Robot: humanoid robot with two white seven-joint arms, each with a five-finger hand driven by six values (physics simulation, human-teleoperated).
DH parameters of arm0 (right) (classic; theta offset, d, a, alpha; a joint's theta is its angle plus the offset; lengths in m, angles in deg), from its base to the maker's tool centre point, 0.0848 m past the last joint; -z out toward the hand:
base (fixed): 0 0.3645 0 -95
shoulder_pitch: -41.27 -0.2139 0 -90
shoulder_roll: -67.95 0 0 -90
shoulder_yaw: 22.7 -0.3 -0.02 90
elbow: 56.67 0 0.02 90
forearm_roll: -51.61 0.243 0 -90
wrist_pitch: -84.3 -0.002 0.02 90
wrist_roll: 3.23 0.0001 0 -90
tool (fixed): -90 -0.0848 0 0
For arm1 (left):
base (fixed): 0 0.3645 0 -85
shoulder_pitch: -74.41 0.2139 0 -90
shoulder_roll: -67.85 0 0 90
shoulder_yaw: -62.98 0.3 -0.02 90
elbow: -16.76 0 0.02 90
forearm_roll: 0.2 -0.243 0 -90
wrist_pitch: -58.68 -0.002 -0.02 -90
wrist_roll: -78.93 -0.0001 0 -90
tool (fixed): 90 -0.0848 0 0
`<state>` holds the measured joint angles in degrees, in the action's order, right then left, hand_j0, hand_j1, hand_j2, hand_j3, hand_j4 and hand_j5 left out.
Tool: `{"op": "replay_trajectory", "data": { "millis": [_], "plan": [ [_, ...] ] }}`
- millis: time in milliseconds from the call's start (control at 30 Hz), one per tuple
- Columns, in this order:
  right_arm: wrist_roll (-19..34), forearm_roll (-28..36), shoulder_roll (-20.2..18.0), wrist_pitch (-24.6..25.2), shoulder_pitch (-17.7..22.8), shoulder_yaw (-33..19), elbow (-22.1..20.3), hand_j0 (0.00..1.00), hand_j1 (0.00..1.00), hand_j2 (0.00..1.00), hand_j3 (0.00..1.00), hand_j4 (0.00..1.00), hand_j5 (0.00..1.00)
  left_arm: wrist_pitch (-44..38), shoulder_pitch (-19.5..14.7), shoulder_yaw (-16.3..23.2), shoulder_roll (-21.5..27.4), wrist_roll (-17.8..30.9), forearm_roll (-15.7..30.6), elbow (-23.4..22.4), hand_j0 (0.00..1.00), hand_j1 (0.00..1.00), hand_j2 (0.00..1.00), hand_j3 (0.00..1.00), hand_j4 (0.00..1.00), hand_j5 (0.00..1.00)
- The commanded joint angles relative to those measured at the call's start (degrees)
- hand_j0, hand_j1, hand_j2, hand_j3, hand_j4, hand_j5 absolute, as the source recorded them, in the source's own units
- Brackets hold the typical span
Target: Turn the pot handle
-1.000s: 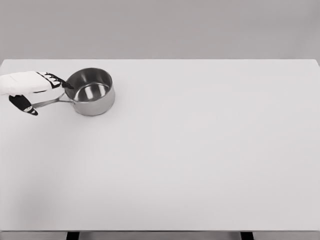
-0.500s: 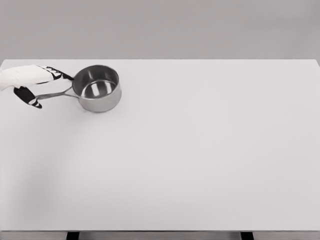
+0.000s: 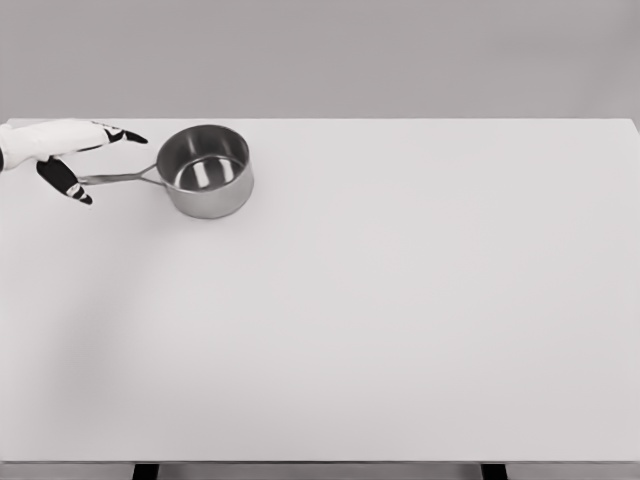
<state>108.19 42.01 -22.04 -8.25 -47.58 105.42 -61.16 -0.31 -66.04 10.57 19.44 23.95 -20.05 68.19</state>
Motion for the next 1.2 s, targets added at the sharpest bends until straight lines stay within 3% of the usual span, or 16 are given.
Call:
{"op": "replay_trajectory", "data": {
  "millis": [0, 167, 700, 867, 1000, 1100, 1167],
  "plan": [
    [0.0, 0.0, 0.0, 0.0, 0.0, 0.0, 0.0, 1.0, 1.0, 1.0, 1.0, 1.0, 1.0, -0.7, 0.0, 0.0, -0.6, 0.0, 0.3, -1.5, 1.0, 1.0, 1.0, 1.0, 1.0, 1.0],
    [0.0, 0.0, 0.0, 0.0, 0.0, 0.0, 0.0, 1.0, 1.0, 1.0, 1.0, 1.0, 1.0, -7.1, -0.7, 0.0, -1.8, 0.0, 0.3, -1.9, 1.0, 1.0, 1.0, 1.0, 1.0, 1.0],
    [0.0, 0.0, 0.0, 0.0, 0.0, 0.0, 0.0, 1.0, 1.0, 1.0, 1.0, 1.0, 1.0, -11.4, -3.3, -0.2, -3.0, 0.0, 0.8, -1.9, 1.0, 1.0, 1.0, 1.0, 1.0, 1.0],
    [0.0, 0.0, 0.0, -0.1, 0.0, 0.0, 0.0, 1.0, 1.0, 1.0, 1.0, 1.0, 1.0, -6.3, -2.9, -0.4, -2.0, 0.0, 1.3, -1.1, 1.0, 1.0, 1.0, 1.0, 1.0, 1.0],
    [0.0, 0.0, 0.0, 0.0, 0.0, 0.0, 0.0, 1.0, 1.0, 1.0, 1.0, 1.0, 1.0, 4.0, -1.7, -0.4, 2.3, 0.0, 7.6, -0.4, 1.0, 1.0, 1.0, 1.0, 1.0, 1.0],
    [0.0, 0.0, 0.0, -0.1, 0.0, 0.0, 0.0, 1.0, 1.0, 1.0, 1.0, 1.0, 1.0, 4.0, -1.5, -0.6, 8.3, 0.0, 8.4, 5.7, 1.0, 1.0, 1.0, 1.0, 1.0, 1.0],
    [0.0, 0.0, 0.0, 0.0, 0.0, 0.0, 0.0, 1.0, 1.0, 1.0, 1.0, 1.0, 1.0, 4.0, -0.8, -2.8, 13.2, 0.0, 8.5, 13.7, 1.0, 1.0, 1.0, 1.0, 1.0, 1.0]
  ]
}}
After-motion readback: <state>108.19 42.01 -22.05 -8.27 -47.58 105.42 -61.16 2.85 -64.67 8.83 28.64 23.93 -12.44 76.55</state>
